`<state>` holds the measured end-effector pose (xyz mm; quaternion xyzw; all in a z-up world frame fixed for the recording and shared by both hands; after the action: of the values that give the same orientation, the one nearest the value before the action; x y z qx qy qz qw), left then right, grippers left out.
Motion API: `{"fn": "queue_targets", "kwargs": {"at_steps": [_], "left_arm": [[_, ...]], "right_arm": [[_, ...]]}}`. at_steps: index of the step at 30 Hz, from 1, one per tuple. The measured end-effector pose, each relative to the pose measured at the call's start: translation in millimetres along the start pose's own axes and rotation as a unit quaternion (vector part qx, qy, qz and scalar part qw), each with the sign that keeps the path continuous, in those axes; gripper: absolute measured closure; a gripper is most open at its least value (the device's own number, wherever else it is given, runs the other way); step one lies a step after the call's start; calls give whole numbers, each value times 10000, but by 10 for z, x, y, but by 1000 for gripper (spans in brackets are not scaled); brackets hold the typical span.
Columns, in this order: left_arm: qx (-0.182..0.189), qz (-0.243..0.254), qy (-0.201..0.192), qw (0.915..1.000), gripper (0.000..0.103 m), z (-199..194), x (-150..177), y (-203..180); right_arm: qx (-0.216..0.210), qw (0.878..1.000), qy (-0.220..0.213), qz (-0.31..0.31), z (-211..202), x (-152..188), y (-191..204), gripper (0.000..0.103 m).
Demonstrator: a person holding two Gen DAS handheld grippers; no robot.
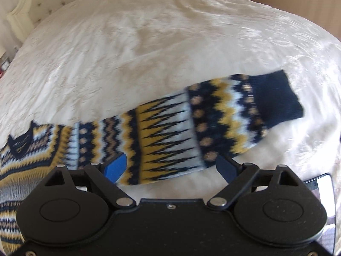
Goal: Fold small clothes
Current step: 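Grasp the navy sleeve cuff with the right tool and lift it, then carry the held sleeve across the sweater body and open the right tool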
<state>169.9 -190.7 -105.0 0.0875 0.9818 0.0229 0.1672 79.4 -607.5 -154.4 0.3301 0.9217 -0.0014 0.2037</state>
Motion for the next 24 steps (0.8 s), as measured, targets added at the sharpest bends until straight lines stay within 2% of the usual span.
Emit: {"fn": "queue_targets", "kwargs": {"at_steps": [4, 7, 9, 11, 12, 13, 14, 16, 20, 24], "left_arm": [[-119, 11, 59, 9999, 16, 19, 1, -10], [-190, -22, 106, 9998, 16, 32, 9, 15], [-217, -42, 123, 9997, 16, 39, 20, 38], [-222, -49, 150, 9996, 16, 58, 33, 61], [-213, -45, 161, 9996, 16, 68, 39, 72], [-200, -32, 167, 9997, 16, 77, 44, 87], [-187, -6, 166, 9997, 16, 86, 47, 104], [-170, 51, 152, 9997, 16, 99, 50, 143], [-95, 162, 132, 9997, 16, 147, 29, 264], [31, 303, 138, 9994, 16, 220, -14, 447]], "right_arm": [[-6, 9978, -32, 660, 82, -60, -392, 12], [-291, 9932, -125, 1120, 147, -92, -554, 13], [-445, 9905, -243, 1275, 165, -133, -591, 24], [-305, 9907, -314, 1285, 165, -157, -611, 52], [-196, 9911, -321, 1279, 164, -161, -621, 59], [-181, 9911, -335, 1274, 154, -162, -621, 72], [-251, 9907, -344, 1293, 135, -166, -610, 80], [-327, 9902, -383, 1299, 86, -188, -550, 82], [-317, 9938, -528, 927, -123, -222, -255, 83], [-491, 9950, -742, 445, -383, -273, 318, 83]]}}
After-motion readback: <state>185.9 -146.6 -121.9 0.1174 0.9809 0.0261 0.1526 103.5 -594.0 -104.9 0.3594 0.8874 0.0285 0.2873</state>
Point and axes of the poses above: each gripper's, at about its wrist camera, not at the fingertips, and z roughly the way its jaws point, y to its left, x to its underside, the point moved 8 cm from there along z, roughly the way its jaws point, and after that the axes turned 8 degrees about y, right-handed, at the moved point
